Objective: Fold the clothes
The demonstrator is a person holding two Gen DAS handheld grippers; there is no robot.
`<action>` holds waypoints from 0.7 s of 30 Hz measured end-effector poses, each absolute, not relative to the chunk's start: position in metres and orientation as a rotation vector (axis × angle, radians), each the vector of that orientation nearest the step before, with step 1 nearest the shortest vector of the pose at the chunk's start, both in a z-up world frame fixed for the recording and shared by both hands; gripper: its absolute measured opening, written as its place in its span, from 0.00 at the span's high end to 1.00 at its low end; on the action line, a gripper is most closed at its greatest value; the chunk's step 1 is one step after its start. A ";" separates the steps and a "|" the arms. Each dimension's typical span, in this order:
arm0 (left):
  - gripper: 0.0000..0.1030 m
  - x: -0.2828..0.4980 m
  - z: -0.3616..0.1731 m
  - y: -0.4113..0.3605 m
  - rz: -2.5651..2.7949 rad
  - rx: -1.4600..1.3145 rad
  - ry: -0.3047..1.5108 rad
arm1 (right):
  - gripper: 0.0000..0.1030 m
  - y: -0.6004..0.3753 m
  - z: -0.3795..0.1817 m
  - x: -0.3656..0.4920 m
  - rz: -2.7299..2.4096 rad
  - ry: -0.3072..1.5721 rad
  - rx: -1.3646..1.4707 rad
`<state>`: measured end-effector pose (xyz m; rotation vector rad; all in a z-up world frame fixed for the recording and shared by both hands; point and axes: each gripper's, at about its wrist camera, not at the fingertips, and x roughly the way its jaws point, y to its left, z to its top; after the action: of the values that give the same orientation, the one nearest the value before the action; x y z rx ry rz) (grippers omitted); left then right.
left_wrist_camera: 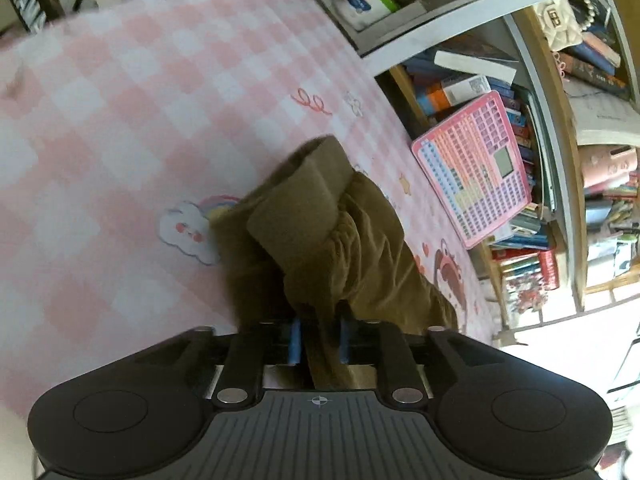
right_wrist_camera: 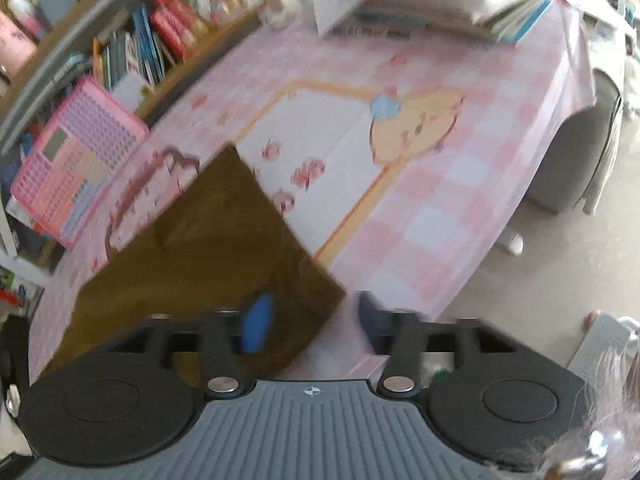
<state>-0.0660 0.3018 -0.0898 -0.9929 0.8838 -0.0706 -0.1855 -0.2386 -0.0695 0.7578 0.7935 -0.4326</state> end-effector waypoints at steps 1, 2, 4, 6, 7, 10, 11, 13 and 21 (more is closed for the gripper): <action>0.67 -0.066 -0.091 0.301 -0.063 -1.000 0.885 | 0.52 -0.239 -0.068 -0.187 -0.427 0.791 0.742; 0.65 -0.066 -0.092 0.301 -0.055 -1.007 0.886 | 0.53 -0.239 -0.068 -0.187 -0.423 0.796 0.734; 0.64 -0.067 -0.095 0.300 -0.039 -1.021 0.889 | 0.61 -0.241 -0.073 -0.186 -0.421 0.819 0.743; 0.64 -0.067 -0.097 0.299 -0.023 -1.035 0.892 | 0.63 -0.242 -0.081 -0.183 -0.416 0.854 0.757; 0.64 -0.067 -0.098 0.299 -0.014 -1.042 0.893 | 0.65 -0.241 -0.084 -0.181 -0.407 0.873 0.761; 0.65 -0.066 -0.102 0.297 0.007 -1.071 0.893 | 0.69 -0.237 -0.090 -0.172 -0.382 0.908 0.758; 0.65 -0.063 -0.105 0.294 0.013 -1.088 0.889 | 0.70 -0.237 -0.090 -0.170 -0.376 0.912 0.752; 0.68 -0.061 -0.107 0.293 0.025 -1.129 0.877 | 0.85 -0.235 -0.091 -0.163 -0.353 0.930 0.745; 0.88 -0.031 -0.103 0.271 0.028 -1.170 0.841 | 0.97 -0.257 -0.093 -0.113 -0.272 0.948 0.720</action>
<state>-0.0312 0.2706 -0.1029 -1.1697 0.8410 0.0276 -0.1125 -0.2569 -0.0929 0.7199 0.9475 -0.2719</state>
